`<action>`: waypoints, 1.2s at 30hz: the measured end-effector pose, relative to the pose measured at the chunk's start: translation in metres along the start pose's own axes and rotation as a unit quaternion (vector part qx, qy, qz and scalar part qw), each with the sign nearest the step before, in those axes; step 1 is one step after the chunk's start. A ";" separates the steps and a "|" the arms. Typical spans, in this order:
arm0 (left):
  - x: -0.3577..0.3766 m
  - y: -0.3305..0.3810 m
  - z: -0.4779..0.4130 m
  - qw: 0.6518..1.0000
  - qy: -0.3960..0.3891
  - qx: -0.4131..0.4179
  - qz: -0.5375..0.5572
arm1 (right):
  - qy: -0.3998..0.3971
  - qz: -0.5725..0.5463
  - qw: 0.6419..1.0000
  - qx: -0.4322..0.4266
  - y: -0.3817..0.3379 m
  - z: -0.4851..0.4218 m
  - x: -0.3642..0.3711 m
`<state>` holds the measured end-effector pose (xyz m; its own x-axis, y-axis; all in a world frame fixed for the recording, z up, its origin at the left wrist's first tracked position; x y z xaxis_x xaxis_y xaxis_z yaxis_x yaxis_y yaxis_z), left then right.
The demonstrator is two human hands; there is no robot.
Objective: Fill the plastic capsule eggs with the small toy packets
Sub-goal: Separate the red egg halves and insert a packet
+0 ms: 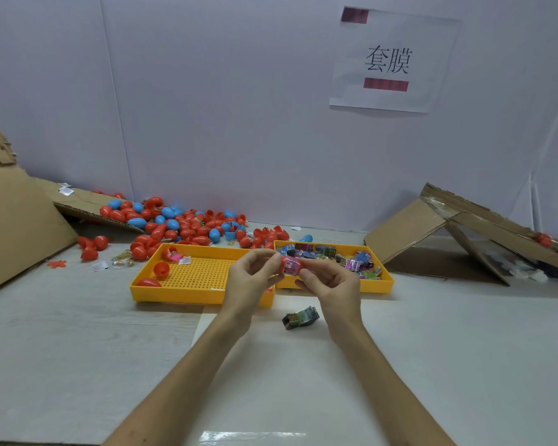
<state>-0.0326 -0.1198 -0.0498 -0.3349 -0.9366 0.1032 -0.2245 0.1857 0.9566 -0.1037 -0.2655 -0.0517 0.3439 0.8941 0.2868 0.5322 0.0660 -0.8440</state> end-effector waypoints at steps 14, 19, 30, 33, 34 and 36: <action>-0.002 0.000 0.002 0.974 0.059 0.090 -0.202 | 0.034 0.249 0.939 -0.236 -0.015 0.012 0.004; -0.002 -0.004 0.001 0.981 0.043 0.075 -0.175 | 0.038 0.257 0.932 -0.255 -0.014 0.013 0.005; 0.003 -0.003 -0.001 0.981 -0.003 0.077 -0.177 | 0.045 0.245 0.938 -0.242 -0.018 0.012 0.001; 0.004 -0.002 0.000 0.973 -0.003 0.092 -0.213 | 0.040 0.248 0.938 -0.239 -0.018 0.011 0.000; 0.004 -0.001 0.000 0.971 0.002 0.096 -0.220 | 0.038 0.249 0.937 -0.241 -0.018 0.012 0.000; 0.003 0.001 0.001 0.964 0.023 0.112 -0.242 | 0.030 0.258 0.932 -0.252 -0.018 0.013 0.003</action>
<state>-0.0346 -0.1223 -0.0490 -0.1015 -0.9408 -0.3233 -0.5376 -0.2216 0.8136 -0.1223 -0.2586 -0.0411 0.6890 0.7222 -0.0605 0.5747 -0.5953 -0.5616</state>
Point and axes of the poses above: each hand's wrist, its own z-axis away from the middle knuckle, its own x-axis out of the palm, y = z × x, the point moved 5 cm from there along -z, towards the middle knuckle, and after that the axes turned 8 degrees about -z, right-handed, at the moved point
